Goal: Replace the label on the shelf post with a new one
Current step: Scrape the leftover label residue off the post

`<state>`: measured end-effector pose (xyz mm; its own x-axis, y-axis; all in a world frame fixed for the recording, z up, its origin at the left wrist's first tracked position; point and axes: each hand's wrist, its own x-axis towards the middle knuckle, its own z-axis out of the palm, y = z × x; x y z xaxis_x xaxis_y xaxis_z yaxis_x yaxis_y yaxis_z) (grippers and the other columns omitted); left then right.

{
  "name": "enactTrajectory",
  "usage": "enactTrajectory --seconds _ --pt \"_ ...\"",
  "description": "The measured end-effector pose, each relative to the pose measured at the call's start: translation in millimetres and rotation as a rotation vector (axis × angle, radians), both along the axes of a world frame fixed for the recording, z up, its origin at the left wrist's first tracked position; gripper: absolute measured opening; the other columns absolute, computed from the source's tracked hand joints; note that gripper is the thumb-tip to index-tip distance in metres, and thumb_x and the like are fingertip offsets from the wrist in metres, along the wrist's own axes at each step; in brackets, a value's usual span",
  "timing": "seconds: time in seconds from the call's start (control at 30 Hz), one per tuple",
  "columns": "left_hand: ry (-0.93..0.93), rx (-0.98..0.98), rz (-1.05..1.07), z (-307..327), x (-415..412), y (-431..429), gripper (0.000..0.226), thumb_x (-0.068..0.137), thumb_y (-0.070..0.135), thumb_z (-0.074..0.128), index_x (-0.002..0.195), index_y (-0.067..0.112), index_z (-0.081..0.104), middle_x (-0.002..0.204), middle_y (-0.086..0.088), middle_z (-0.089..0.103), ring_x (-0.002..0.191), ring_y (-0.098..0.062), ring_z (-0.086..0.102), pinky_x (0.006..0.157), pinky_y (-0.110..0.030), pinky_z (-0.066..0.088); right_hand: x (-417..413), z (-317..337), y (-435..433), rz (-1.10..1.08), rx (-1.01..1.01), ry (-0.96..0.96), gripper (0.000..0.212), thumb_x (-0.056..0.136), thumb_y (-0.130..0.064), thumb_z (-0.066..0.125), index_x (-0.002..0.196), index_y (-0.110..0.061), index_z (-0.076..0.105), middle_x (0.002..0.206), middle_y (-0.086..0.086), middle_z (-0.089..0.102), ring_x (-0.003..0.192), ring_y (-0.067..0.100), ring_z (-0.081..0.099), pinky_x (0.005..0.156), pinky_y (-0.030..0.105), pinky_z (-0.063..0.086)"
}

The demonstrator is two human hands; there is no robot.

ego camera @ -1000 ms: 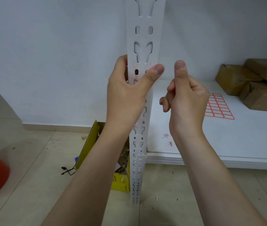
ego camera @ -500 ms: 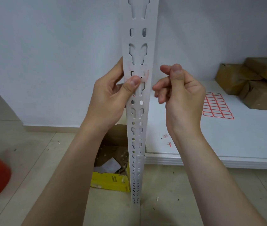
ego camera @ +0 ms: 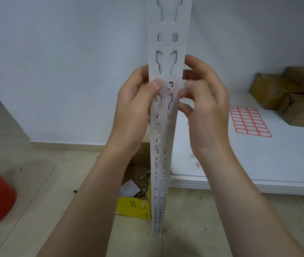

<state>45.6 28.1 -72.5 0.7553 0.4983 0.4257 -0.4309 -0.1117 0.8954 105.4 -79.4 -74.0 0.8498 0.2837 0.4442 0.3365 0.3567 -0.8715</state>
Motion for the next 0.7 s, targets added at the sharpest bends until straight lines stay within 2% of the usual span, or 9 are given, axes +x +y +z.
enactTrajectory --seconds 0.03,0.07,0.17,0.27,0.37,0.47,0.6,0.7 --pt "0.003 -0.041 0.005 1.5 1.9 -3.0 0.043 0.092 0.022 0.045 0.126 0.006 0.066 0.108 -0.010 0.077 0.098 -0.025 0.074 0.081 -0.039 0.058 -1.4 1.9 2.2 0.046 -0.002 -0.004 0.038 0.098 -0.009 0.051 0.128 -0.019 0.073 0.109 -0.002 0.077 0.087 0.007 0.073 0.075 0.026 0.059" --pt "0.002 -0.085 0.008 2.1 4.3 -5.4 0.044 0.090 0.023 0.044 0.123 0.005 0.067 0.109 -0.015 0.077 0.099 -0.029 0.073 0.084 -0.043 0.057 -2.3 3.7 4.3 0.072 0.004 -0.003 0.040 0.094 -0.009 0.051 0.126 -0.019 0.074 0.108 -0.004 0.079 0.088 0.006 0.073 0.074 0.025 0.058" --pt "0.000 -0.168 0.028 2.0 9.2 -10.2 0.044 0.085 0.023 0.044 0.117 0.004 0.067 0.113 -0.025 0.073 0.098 -0.034 0.070 0.088 -0.048 0.056 -4.7 6.7 8.5 0.116 0.016 0.031 0.033 0.089 -0.012 0.051 0.107 -0.024 0.076 0.097 -0.008 0.079 0.083 0.006 0.071 0.072 0.026 0.055" --pt "0.013 -0.169 0.040 1.1 12.1 -10.8 0.038 0.084 0.025 0.043 0.110 0.012 0.068 0.106 -0.021 0.074 0.099 -0.033 0.069 0.090 -0.052 0.055 -4.3 8.3 12.1 0.151 0.043 0.048 0.028 0.094 -0.006 0.047 0.102 -0.021 0.070 0.085 -0.009 0.073 0.073 0.004 0.067 0.064 0.022 0.053" --pt "0.016 -0.162 0.043 1.2 11.6 -10.3 0.035 0.085 0.026 0.043 0.106 0.013 0.068 0.101 -0.015 0.073 0.096 -0.029 0.068 0.086 -0.046 0.055 -3.6 7.0 17.2 0.175 0.082 0.030 0.025 0.092 -0.006 0.047 0.102 -0.019 0.065 0.089 -0.009 0.072 0.078 0.003 0.068 0.066 0.020 0.053" --pt "0.025 -0.153 0.045 1.7 10.2 -11.2 0.038 0.085 0.026 0.043 0.110 0.012 0.069 0.109 -0.020 0.074 0.107 -0.038 0.070 0.091 -0.050 0.057 -1.7 3.8 19.4 0.162 0.101 0.016 0.026 0.086 -0.010 0.051 0.105 -0.018 0.066 0.096 -0.006 0.072 0.086 0.005 0.069 0.072 0.021 0.054" --pt "0.021 -0.150 0.051 2.1 10.2 -10.2 0.041 0.086 0.024 0.043 0.115 0.008 0.068 0.113 -0.022 0.073 0.104 -0.036 0.070 0.089 -0.049 0.056 -0.8 4.9 18.8 0.206 0.130 0.039 0.023 0.085 -0.012 0.050 0.100 -0.020 0.065 0.086 -0.011 0.073 0.077 0.005 0.068 0.065 0.021 0.053" --pt "0.040 -0.139 0.058 1.7 10.2 -10.4 0.043 0.087 0.026 0.043 0.117 0.010 0.069 0.113 -0.017 0.075 0.110 -0.036 0.070 0.095 -0.050 0.058 -0.1 4.0 19.2 0.182 0.111 0.012 0.027 0.084 -0.010 0.050 0.104 -0.018 0.065 0.090 -0.009 0.072 0.080 0.003 0.069 0.067 0.020 0.053"
